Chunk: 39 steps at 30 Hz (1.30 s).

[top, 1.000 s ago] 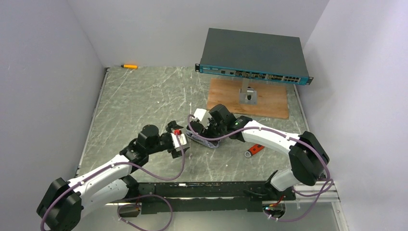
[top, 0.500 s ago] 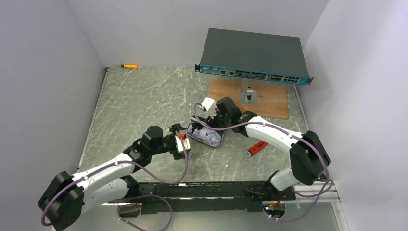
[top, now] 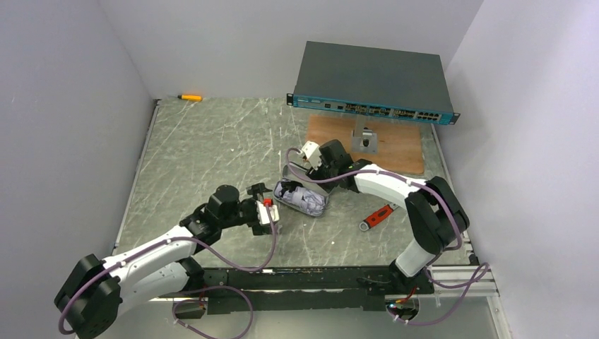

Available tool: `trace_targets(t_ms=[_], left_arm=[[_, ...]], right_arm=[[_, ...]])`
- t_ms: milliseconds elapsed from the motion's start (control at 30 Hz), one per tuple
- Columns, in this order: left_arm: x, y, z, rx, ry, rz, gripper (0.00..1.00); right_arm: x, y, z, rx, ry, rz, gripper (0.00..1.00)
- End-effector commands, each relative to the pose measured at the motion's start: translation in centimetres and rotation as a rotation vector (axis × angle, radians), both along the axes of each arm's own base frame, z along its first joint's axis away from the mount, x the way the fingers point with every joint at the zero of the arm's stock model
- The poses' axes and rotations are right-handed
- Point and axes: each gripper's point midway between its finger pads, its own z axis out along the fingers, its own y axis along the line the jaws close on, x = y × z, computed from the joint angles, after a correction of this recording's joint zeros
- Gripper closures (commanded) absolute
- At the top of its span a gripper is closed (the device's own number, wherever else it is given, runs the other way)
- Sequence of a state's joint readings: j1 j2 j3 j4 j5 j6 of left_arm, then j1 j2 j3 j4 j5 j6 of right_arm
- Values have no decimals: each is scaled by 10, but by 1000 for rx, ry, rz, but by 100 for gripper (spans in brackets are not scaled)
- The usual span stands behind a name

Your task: Open the umbrella

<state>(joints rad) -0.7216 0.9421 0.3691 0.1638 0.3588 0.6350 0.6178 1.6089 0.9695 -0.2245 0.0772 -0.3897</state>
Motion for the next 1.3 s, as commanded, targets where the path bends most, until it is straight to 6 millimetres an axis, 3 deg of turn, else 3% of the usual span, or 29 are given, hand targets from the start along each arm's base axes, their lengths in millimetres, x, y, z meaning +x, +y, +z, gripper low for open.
trace_targets(t_ms=[0,133,267,333,400,467,600,733,867,1067,1267], left_arm=[[0,7,7,5,1,34,2],[-5,13,8,8,4,45,2],[-10,13,14,0,9,31,2],[-16,7,18,11,-34,-57,1],[-25,2,15,48,-62,-162,8],[-28,-6,16,79,-102,-256,19],[-15,-25,15,144,-120,-349,41],[6,-47,22,171,-142,-397,50],[21,-62,20,204,-185,-450,45],[29,-72,-9,308,-224,-519,27],[46,-79,-28,379,-215,-497,29]], right_arm=[[2,12,-6,28,18,34,39],[-4,21,0,77,46,57,36],[-13,38,36,191,26,138,36],[-22,44,45,224,47,173,42],[-27,42,42,225,80,173,59],[-31,36,34,216,115,163,70],[-34,30,18,235,206,135,80],[-39,31,15,264,265,127,89],[-42,33,24,293,262,125,92],[-45,34,27,296,264,148,94],[-47,34,28,297,260,164,94]])
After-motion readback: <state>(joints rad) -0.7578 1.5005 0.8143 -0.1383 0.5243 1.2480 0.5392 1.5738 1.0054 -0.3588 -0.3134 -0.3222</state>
